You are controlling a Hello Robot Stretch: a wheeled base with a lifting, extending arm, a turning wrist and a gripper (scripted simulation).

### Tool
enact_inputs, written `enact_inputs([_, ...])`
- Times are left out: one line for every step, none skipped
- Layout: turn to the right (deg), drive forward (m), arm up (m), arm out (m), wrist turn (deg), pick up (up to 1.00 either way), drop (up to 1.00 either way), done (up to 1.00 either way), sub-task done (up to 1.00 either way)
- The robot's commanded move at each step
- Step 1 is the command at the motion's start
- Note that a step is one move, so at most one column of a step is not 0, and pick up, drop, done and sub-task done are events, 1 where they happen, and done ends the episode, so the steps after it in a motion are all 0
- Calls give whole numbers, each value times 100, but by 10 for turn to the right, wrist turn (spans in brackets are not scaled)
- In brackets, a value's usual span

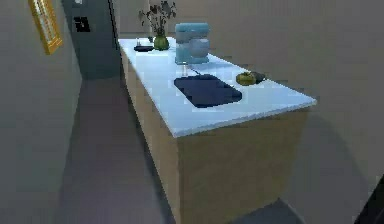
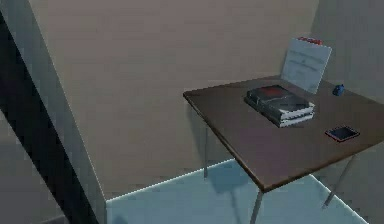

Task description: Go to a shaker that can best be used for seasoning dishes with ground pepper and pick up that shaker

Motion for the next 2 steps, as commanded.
enact_inputs([-180,0,0,0,0,0,0,0,0])
enact_inputs([-30,0,0,0,0,0,0,0,0])
